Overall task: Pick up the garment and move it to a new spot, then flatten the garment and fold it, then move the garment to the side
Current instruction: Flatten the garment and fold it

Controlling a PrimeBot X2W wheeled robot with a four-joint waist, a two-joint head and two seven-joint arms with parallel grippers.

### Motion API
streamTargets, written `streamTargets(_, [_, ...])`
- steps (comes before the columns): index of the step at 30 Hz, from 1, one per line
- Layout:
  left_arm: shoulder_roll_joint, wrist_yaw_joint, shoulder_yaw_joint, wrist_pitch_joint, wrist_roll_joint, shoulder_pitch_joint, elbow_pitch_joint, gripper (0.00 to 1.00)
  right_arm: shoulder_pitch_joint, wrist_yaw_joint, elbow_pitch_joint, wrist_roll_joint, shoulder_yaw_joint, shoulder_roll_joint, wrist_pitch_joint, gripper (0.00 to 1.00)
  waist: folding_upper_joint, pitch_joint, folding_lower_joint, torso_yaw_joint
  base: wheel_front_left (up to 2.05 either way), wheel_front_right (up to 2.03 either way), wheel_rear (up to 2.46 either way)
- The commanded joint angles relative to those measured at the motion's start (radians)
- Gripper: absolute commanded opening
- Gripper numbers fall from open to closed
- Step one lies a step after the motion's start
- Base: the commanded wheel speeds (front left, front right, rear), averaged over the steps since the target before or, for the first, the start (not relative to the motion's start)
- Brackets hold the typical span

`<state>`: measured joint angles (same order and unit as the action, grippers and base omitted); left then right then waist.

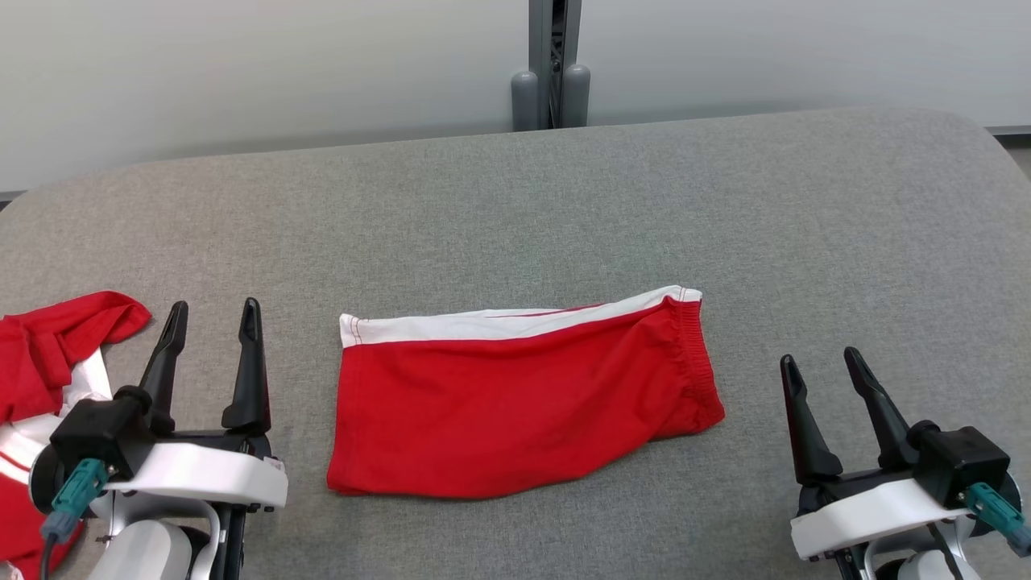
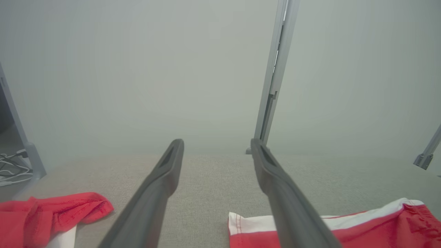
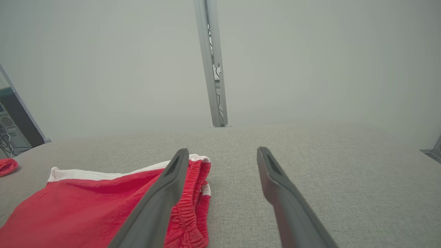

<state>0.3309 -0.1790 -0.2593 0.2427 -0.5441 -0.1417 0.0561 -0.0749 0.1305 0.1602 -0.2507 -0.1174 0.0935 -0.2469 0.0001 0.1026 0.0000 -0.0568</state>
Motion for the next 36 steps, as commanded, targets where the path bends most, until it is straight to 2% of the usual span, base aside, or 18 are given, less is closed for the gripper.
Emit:
streamTargets(1, [0.008, -0.015, 0.001, 0.006, 0.016, 0.008, -0.006, 1.00, -0.010, 0.001, 0.006, 0.004, -0.004, 0.009, 0.002, 1.00, -0.0001, -0.005, 0.0000, 0.000, 0.00, 0.00, 0.00])
streamTargets(8, [0.006, -0.062, 0.015, 0.012, 0.027, 0.092, -0.017, 1.00, 0.010, 0.001, 0.032, 0.013, -0.012, 0.015, 0.007, 1.00, -0.0001, -0.023, 0.0000, 0.006, 0.00, 0.00, 0.00])
streamTargets(10, [0.001, -0.064, 0.017, 0.012, 0.020, 0.111, -0.019, 1.00, 0.019, 0.001, 0.034, 0.011, -0.008, 0.014, 0.009, 1.00, -0.0001, -0.026, 0.0000, 0.013, 0.00, 0.00, 0.00])
streamTargets(25, [0.002, -0.043, -0.029, -0.017, 0.033, 0.080, -0.005, 1.00, -0.006, 0.001, 0.058, -0.017, -0.003, 0.034, 0.046, 1.00, -0.0001, -0.009, 0.0000, 0.069, 0.00, 0.00, 0.00])
streamTargets(36, [-0.031, -0.004, -0.098, -0.022, 0.050, -0.008, 0.020, 1.00, -0.119, 0.001, 0.195, -0.062, -0.059, 0.084, 0.101, 1.00, -0.0001, 0.086, 0.0000, 0.141, 0.00, 0.00, 0.00])
